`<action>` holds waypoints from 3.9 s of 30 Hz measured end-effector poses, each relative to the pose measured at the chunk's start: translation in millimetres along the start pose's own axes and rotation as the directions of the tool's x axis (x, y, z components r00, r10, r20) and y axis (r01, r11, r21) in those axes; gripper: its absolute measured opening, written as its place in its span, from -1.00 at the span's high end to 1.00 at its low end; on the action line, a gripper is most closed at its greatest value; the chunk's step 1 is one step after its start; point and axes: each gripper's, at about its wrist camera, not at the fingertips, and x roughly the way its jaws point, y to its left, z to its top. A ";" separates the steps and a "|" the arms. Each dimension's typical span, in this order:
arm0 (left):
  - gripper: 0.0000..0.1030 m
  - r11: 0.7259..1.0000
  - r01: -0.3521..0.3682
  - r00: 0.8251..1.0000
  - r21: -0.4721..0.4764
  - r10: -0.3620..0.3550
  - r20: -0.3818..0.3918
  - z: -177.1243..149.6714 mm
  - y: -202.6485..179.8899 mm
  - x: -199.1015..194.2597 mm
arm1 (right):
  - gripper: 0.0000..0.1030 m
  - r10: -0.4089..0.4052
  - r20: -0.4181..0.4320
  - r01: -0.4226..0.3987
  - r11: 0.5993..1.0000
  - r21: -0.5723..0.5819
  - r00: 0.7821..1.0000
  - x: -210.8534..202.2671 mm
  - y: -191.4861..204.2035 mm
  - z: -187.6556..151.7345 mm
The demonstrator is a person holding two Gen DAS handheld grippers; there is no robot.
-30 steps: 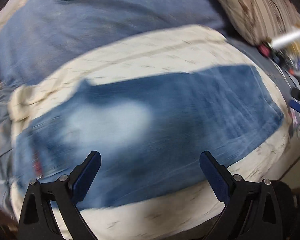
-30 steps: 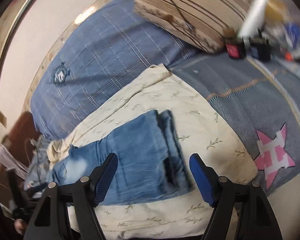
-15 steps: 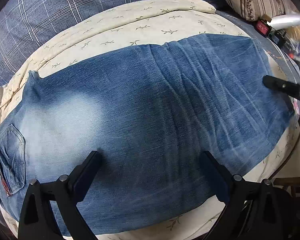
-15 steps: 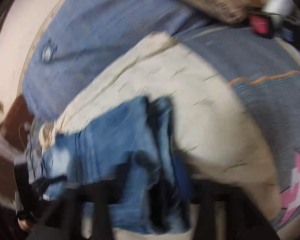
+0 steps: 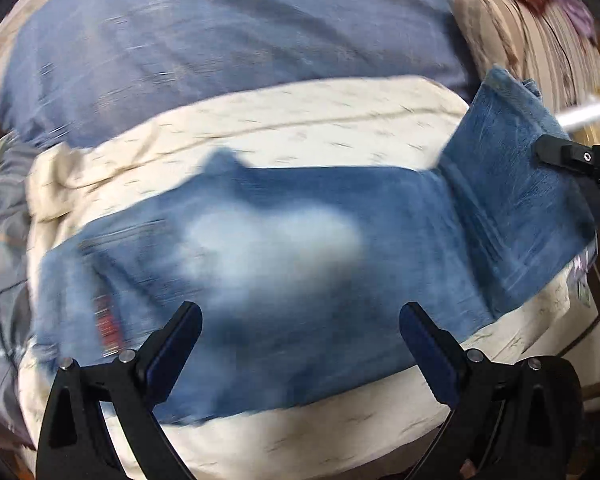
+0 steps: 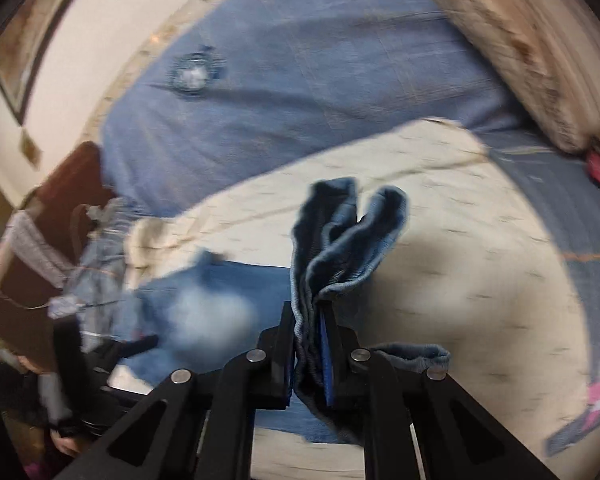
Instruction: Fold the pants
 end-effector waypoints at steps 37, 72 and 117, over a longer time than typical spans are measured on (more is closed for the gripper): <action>-0.92 0.965 -0.263 0.962 -0.019 0.261 -0.078 -6.0 17.3 73.6 | 0.14 0.173 -0.174 -0.131 0.965 0.227 0.969 206.6 13.6 8.2; -0.92 0.818 0.013 0.988 -0.575 -0.100 -0.120 -84.0 226.3 49.0 | 0.09 0.068 -0.092 -0.068 0.998 0.009 0.993 91.2 32.9 -87.4; 0.65 0.957 0.099 0.995 0.274 -0.092 -0.038 14.7 -149.0 52.1 | 0.09 0.101 0.182 -0.157 0.932 0.325 0.978 7.6 -80.4 -51.2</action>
